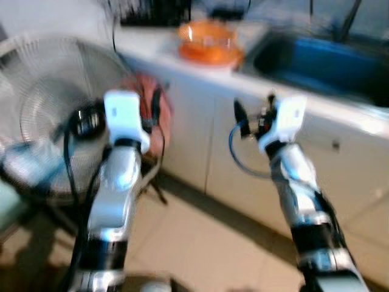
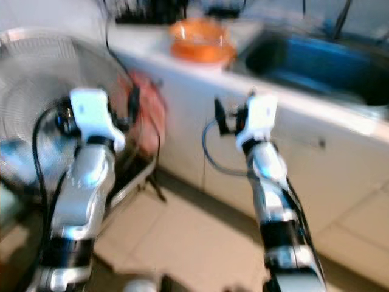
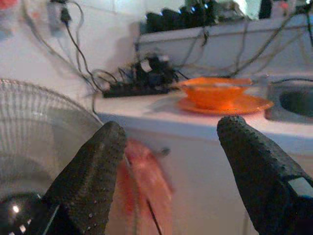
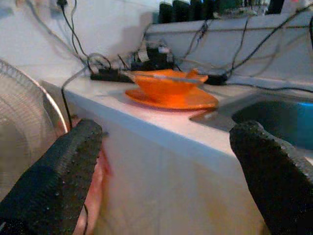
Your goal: Kitchen organization
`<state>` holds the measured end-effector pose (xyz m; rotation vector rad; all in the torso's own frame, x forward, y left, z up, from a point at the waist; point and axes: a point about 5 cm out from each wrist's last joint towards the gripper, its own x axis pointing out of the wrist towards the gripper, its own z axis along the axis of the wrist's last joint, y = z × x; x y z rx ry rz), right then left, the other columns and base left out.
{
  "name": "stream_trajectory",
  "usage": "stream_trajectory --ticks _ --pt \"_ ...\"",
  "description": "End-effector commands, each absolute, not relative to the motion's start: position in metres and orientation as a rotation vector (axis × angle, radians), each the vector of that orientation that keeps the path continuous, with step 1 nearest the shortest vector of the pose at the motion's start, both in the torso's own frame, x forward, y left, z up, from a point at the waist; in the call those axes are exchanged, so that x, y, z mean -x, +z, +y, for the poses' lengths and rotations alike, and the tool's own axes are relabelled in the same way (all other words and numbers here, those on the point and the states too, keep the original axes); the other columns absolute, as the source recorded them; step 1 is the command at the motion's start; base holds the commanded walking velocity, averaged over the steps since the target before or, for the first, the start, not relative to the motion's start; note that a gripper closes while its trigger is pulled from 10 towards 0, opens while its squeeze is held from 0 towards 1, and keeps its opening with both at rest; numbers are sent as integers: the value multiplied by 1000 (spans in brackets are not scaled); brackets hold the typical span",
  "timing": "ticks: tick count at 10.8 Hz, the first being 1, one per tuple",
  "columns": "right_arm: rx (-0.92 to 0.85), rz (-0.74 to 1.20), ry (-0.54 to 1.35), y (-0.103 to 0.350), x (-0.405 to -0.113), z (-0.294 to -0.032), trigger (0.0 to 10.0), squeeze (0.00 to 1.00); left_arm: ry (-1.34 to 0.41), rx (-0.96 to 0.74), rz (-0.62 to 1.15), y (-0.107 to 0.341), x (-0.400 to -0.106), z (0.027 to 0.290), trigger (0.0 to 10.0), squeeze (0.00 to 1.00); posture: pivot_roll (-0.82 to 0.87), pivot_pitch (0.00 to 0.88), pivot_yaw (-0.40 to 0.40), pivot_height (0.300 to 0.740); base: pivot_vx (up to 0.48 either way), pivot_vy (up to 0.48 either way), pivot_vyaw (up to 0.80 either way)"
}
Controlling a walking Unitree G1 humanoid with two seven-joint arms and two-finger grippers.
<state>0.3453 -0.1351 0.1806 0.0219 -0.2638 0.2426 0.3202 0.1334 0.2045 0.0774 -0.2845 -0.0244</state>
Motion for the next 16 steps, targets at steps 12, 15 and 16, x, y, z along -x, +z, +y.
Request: stream_trajectory --ticks 12,15,16 --pt "-16 -273 256 184 -346 -134 10000 0 0 -83 -293 207 -322 135 10000 0 65 116 23 740 0 -253 0" --pt "-19 -273 259 184 -346 -134 10000 0 0 -81 -296 208 -321 135 10000 0 67 117 21 740 0 -420 0" --pt "-19 -272 259 184 -346 -134 10000 0 -3 -80 -297 208 -321 135 10000 0 67 118 19 740 0 0 0"
